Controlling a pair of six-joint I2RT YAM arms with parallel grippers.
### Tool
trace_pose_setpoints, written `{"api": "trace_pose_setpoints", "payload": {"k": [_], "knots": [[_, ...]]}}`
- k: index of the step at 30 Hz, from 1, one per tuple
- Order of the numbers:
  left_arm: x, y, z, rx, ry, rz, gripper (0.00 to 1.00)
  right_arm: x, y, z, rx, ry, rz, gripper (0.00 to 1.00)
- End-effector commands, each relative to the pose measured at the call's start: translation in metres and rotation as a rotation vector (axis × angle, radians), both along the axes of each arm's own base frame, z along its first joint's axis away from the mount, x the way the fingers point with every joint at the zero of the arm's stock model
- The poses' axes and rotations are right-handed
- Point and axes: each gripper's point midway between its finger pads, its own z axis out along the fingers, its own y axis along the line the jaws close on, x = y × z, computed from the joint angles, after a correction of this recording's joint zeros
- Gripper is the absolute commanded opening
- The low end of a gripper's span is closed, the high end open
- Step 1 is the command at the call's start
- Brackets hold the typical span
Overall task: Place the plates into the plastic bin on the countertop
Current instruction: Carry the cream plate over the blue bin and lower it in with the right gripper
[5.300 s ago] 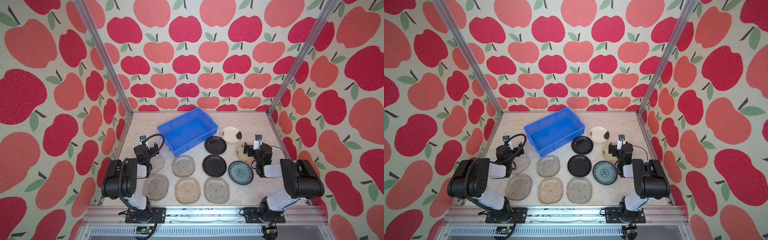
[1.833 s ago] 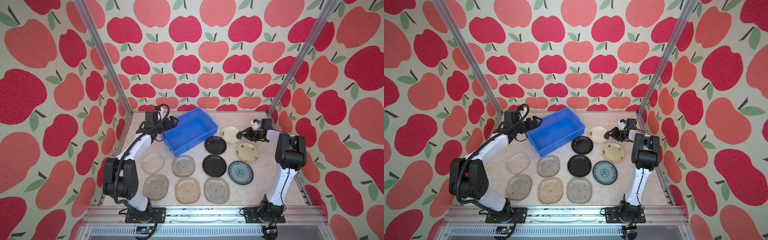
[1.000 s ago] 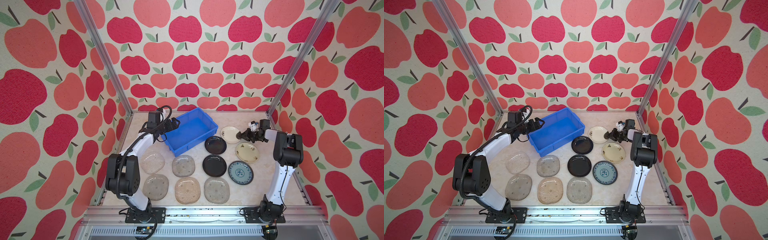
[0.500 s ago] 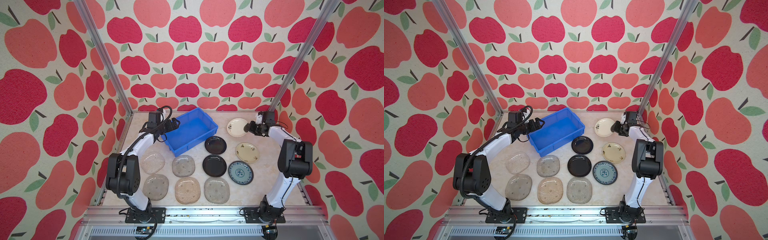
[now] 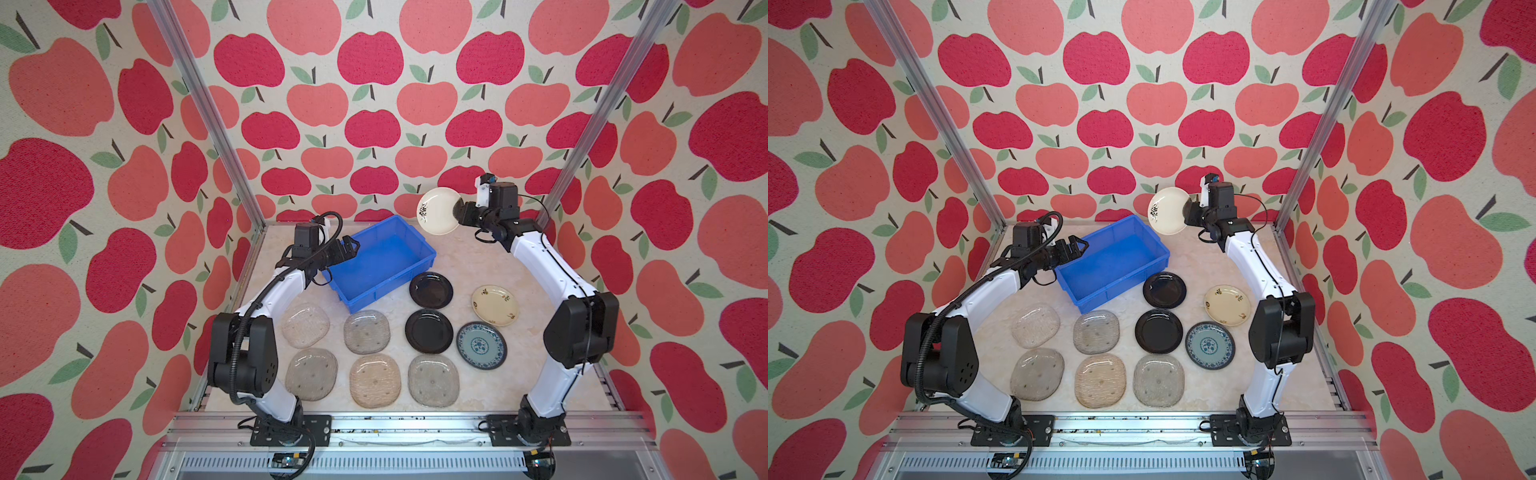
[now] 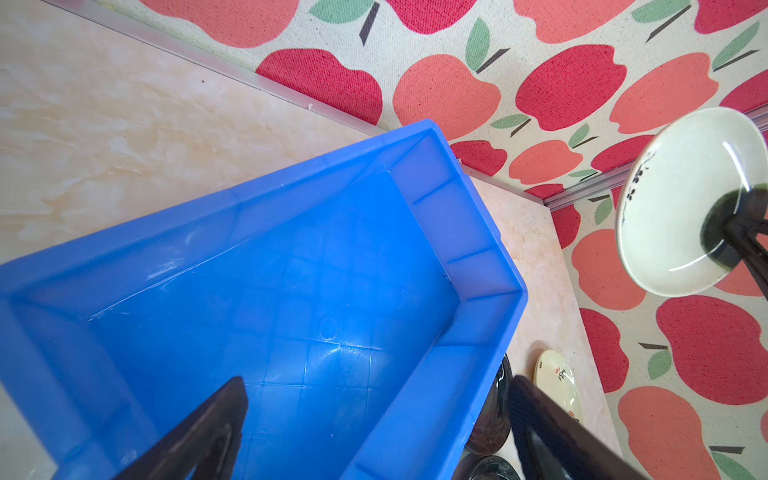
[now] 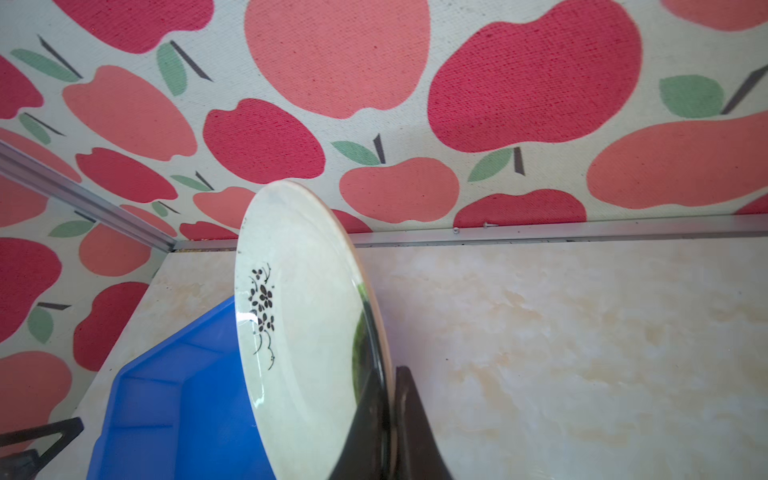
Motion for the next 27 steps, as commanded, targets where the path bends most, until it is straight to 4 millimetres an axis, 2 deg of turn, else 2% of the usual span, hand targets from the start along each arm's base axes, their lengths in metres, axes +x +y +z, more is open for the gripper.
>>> {"api": "trace_pose_setpoints", "payload": {"k": [1,6,14,20,23,27], "knots": [[-0.009,0.003,0.021,-0.026,-0.044,-0.025,1.0,-0.013,0.05,-0.024,0.018,0.118,0.165,0.0],[-0.019,0.005,0.043,-0.12,-0.081,-0.061,0.99,-0.027,0.116,-0.053,0.033,0.215,0.323,0.0],[-0.021,0.01,0.042,-0.115,-0.072,-0.049,0.99,-0.044,0.19,-0.101,0.015,0.31,0.469,0.0],[-0.019,0.013,0.035,-0.092,-0.058,-0.04,0.99,-0.051,0.222,-0.143,0.007,0.396,0.526,0.0],[-0.02,0.013,0.028,-0.079,-0.042,-0.037,0.99,-0.056,0.23,-0.164,-0.012,0.432,0.537,0.0],[-0.02,0.015,0.021,-0.058,-0.031,-0.026,0.99,-0.059,0.235,-0.18,-0.016,0.464,0.552,0.0]]}}
